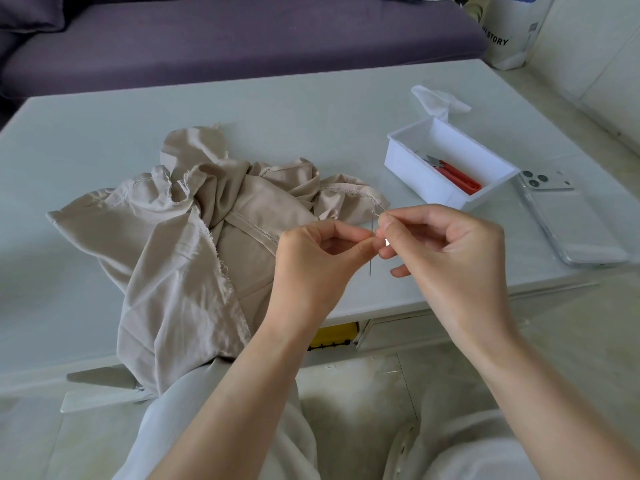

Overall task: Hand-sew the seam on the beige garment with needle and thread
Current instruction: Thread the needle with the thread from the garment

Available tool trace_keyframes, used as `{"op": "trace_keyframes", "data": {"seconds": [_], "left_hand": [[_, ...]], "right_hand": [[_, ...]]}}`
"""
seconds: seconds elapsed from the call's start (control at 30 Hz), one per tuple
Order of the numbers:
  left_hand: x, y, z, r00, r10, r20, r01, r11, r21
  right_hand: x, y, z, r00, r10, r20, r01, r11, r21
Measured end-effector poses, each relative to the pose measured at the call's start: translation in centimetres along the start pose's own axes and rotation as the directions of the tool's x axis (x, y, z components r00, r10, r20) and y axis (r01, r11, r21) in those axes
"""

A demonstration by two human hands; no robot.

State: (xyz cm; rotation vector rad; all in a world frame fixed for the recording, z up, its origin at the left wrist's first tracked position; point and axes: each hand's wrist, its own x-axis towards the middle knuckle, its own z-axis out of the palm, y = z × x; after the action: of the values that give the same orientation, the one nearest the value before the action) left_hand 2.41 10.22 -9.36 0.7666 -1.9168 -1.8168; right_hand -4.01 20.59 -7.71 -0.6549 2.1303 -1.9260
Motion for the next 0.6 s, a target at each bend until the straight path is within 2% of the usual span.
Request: {"op": "trace_keyframes", "data": {"seconds": [0.6], "left_hand": [[-0.03,0.09,-0.02,1.000,0.009,-0.004,-0.009,1.000,0.014]], "right_hand": [[-0.03,0.13,0.02,1.000,0.005,-0.013,-0.005,1.000,-0.023]]}}
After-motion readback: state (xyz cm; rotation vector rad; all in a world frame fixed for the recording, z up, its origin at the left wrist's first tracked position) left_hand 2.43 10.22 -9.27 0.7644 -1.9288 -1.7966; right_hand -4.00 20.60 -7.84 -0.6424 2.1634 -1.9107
